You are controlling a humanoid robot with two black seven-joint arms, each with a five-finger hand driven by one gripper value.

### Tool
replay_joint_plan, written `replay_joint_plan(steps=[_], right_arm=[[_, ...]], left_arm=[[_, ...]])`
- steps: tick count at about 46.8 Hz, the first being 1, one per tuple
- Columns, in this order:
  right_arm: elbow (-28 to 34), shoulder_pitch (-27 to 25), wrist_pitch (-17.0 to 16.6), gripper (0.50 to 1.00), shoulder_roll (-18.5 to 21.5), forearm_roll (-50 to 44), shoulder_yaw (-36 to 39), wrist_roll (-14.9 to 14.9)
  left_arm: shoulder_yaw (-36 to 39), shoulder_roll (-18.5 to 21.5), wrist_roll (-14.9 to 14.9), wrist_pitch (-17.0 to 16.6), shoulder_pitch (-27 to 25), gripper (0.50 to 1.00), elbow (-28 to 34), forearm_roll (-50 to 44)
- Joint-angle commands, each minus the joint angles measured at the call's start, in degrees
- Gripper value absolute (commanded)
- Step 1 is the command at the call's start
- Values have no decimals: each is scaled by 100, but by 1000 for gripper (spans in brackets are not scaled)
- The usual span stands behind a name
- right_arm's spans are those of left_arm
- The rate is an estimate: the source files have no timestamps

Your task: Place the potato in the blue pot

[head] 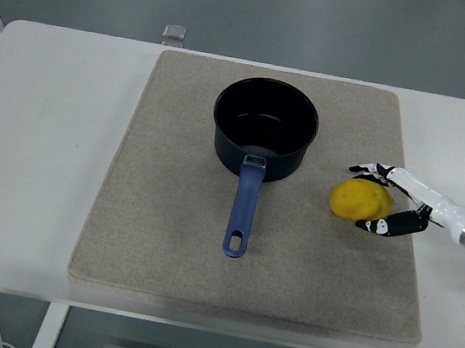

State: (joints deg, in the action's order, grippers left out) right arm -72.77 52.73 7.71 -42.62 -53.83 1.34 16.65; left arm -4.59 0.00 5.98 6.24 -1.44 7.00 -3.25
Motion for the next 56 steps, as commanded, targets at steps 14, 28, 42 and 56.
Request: replay_joint_plan(steps=[14,28,42,56], right_arm=[[8,10,-6,500,-1,22,50,127],[8,1,3,500,-1,13,50,163],[8,10,3,500,-9,31,86,163],[8,282,-68,500,-141,154,191,171]], left_arm=[[2,0,0,0,3,1000,3,0],[2,0,0,0,-6,1000,3,0],[2,0,0,0,-6,1000,3,0],[2,0,0,0,-6,1000,3,0]])
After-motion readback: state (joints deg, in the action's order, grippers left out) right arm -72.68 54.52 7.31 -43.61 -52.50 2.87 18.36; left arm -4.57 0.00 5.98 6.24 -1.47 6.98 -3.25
